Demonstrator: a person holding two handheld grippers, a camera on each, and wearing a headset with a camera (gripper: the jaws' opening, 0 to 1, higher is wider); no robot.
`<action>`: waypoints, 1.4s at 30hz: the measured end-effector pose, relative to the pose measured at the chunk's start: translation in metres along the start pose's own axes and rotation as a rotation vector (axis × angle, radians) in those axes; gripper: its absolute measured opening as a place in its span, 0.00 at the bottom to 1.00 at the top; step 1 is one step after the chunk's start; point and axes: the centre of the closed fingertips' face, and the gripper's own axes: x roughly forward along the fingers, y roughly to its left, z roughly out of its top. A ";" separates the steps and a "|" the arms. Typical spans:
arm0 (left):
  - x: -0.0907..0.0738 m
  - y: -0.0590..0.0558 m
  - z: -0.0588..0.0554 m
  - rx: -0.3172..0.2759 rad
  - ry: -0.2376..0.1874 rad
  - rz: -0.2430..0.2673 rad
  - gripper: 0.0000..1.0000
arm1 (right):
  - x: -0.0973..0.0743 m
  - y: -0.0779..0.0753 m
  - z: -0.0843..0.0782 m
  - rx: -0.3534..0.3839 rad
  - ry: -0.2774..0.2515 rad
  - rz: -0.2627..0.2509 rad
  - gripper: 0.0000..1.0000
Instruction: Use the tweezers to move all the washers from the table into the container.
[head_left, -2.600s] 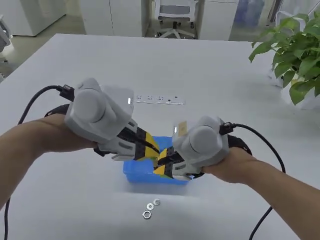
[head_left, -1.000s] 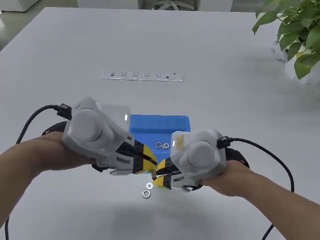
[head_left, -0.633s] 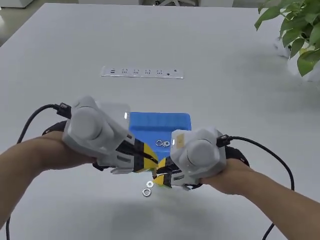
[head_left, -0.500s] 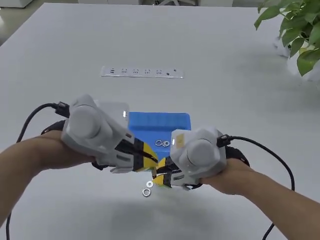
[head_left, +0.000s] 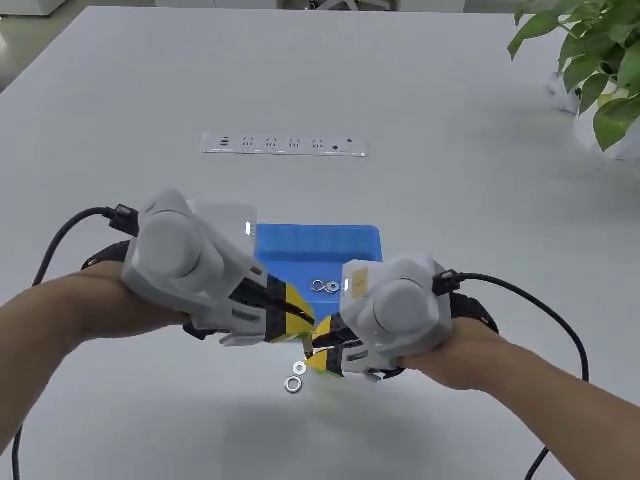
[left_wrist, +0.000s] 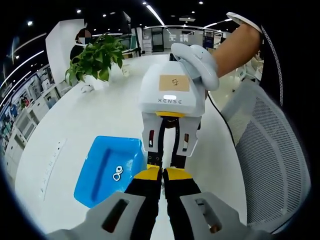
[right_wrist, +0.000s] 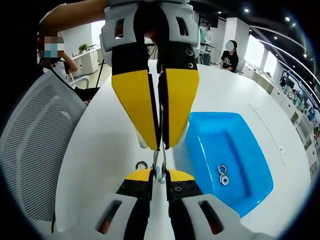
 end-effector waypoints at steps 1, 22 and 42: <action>0.000 0.000 -0.001 0.000 0.003 -0.002 0.06 | 0.001 0.001 -0.001 -0.001 0.003 0.003 0.12; 0.001 -0.001 0.000 0.003 -0.003 -0.005 0.06 | -0.001 0.002 -0.001 0.002 0.008 0.006 0.10; -0.018 0.001 0.018 0.026 -0.027 0.030 0.06 | -0.017 -0.002 0.018 -0.012 -0.006 -0.019 0.10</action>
